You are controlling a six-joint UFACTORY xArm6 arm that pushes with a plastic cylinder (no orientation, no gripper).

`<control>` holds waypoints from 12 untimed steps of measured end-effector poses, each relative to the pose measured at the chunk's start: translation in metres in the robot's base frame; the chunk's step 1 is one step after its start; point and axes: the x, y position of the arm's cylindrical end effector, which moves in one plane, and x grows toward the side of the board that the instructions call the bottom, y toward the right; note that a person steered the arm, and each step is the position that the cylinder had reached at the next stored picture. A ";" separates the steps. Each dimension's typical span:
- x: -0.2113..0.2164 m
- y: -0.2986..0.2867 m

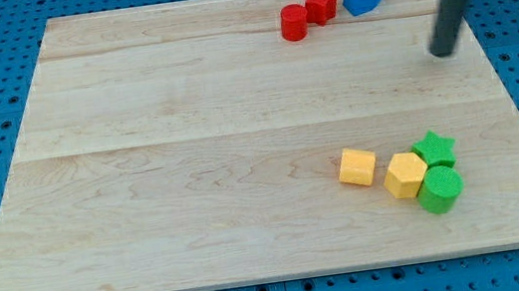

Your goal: Push the green circle to the top left

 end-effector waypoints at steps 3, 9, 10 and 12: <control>0.150 -0.068; 0.212 -0.122; 0.191 -0.154; 0.135 -0.221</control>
